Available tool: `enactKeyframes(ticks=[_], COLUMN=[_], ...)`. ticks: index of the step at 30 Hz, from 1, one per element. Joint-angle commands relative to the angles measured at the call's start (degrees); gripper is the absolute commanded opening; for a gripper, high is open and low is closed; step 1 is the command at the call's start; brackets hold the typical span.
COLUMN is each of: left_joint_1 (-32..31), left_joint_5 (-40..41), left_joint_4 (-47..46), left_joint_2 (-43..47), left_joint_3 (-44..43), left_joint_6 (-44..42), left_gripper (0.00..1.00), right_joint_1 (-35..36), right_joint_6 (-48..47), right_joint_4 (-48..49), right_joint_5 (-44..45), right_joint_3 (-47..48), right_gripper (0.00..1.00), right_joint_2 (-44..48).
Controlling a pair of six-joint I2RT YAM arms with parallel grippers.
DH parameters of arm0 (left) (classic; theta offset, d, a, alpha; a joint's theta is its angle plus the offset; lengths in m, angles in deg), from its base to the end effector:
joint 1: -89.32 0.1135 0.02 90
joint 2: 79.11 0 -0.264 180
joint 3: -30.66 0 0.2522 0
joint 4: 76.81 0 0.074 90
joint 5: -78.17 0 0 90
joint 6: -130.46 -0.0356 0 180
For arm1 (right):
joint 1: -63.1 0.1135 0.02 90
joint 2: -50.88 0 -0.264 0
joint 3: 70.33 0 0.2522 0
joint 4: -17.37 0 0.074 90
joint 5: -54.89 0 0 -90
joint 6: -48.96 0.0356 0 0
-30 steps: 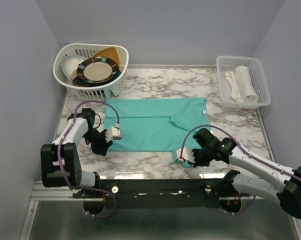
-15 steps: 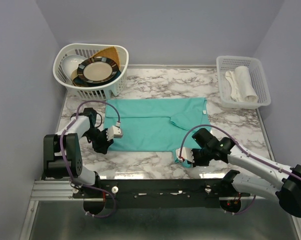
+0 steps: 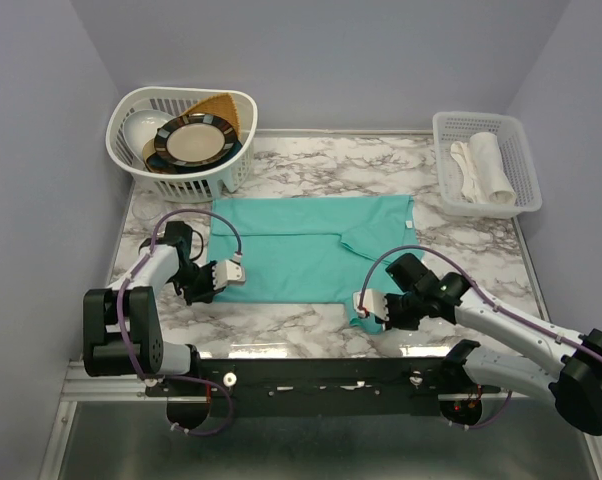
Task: Roll the t-shirts
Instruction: Fold the T-shirt at the center of the board.
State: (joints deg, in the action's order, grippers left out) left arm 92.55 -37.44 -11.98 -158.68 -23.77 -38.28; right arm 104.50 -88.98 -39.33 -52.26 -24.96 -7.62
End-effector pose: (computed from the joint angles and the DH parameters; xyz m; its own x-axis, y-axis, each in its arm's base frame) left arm 0.2011 -0.0041 0.1599 -0.2446 0.8720 -0.4240 0.9693 0.2311 -0.0839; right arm 0.1168 0.1169 0.1799 0.0541 -0.8981 -0.4365 -0.9972 -0.0258 -0.0706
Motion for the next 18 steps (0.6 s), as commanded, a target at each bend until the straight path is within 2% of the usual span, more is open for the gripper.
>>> enactKeyframes(ticks=[1,4,8,10,11,12,14,18], left_joint_1=[-0.23,-0.15,-0.15,-0.15,-0.15,-0.15,-0.15,-0.15], left_joint_5=[5.66,4.6,2.15,2.4,2.58,3.36,3.98,3.64], left_joint_4=[-2.29,1.13,6.92,6.77,5.55,5.18,4.92,5.18], left_joint_2=[-1.47,-1.2,3.79,5.56,6.7,6.97,6.71,5.83], left_joint_3=[3.49,1.22,-1.61,-1.35,-1.17,-0.91,-0.73,-1.08], left_joint_6=[-1.86,-1.24,-0.54,0.6,1.04,1.22,1.04,0.6], left_gripper=[0.0,0.0,0.0,0.0,0.2,0.27,0.35,0.39], right_joint_1=[-0.8,-0.89,-0.98,-1.15,-1.15,-1.15,-1.15,-1.15], right_joint_6=[0.84,0.48,0.39,0.57,0.66,0.75,0.66,0.31], right_joint_4=[0.58,0.4,0.4,0.66,0.84,0.93,0.93,1.01], right_joint_5=[1.24,1.15,1.41,1.24,1.24,1.15,1.15,0.89], right_joint_3=[2.48,3.27,3.54,3.1,3.01,2.93,2.84,2.66], right_gripper=[0.0,0.01,0.01,0.01,0.01,0.01,0.01,0.01], right_joint_2=[-0.47,-0.91,-0.74,-0.65,-0.56,-0.56,-0.56,-0.74])
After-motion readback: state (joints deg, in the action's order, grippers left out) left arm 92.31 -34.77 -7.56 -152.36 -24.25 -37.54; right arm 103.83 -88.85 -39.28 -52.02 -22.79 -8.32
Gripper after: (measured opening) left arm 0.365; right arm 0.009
